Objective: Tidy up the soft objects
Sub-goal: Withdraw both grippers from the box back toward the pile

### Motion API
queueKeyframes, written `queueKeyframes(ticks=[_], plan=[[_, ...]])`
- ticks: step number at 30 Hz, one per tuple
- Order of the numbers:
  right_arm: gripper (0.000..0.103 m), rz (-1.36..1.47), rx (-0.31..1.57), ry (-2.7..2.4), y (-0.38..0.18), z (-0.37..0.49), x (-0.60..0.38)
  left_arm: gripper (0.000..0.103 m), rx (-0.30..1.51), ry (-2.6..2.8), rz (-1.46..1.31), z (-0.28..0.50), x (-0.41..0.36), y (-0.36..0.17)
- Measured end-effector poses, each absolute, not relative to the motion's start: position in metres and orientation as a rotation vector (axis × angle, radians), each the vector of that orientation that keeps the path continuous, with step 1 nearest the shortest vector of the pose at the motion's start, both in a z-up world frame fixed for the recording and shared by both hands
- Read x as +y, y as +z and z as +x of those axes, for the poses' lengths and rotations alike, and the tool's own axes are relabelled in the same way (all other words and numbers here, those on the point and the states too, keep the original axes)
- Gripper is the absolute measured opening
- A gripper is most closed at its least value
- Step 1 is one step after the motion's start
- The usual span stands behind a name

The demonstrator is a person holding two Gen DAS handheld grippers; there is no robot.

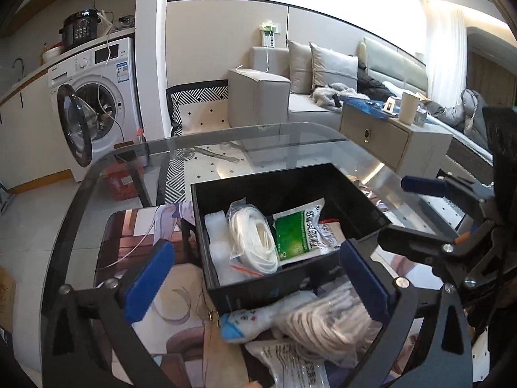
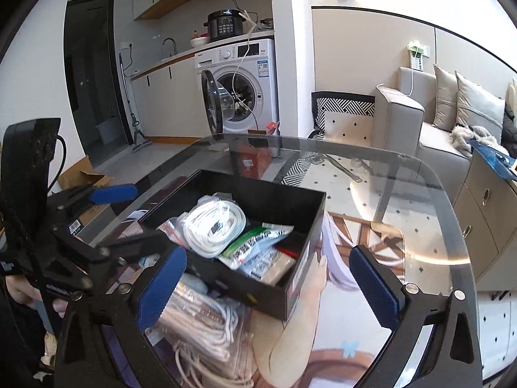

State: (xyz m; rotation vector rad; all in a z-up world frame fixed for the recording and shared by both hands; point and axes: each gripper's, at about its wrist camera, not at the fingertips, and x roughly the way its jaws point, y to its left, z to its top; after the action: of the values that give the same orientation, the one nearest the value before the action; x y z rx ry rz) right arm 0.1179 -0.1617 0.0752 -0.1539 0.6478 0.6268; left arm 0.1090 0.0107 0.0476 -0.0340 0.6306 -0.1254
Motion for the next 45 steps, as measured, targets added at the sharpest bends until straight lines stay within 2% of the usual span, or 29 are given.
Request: queueKeyframes(ticks=[16, 45], plan=[[0.103, -0.107, 0.675, 0.602, 0.071, 0.092, -0.184, 0.103, 0.637, -0.068, -0.065, 0.067, 0.03, 0.037], [0.103, -0.093, 0.728, 0.616, 0.051, 0.073, -0.19, 0.103, 0.697, -0.064, -0.08, 0.046, 0.03, 0.009]])
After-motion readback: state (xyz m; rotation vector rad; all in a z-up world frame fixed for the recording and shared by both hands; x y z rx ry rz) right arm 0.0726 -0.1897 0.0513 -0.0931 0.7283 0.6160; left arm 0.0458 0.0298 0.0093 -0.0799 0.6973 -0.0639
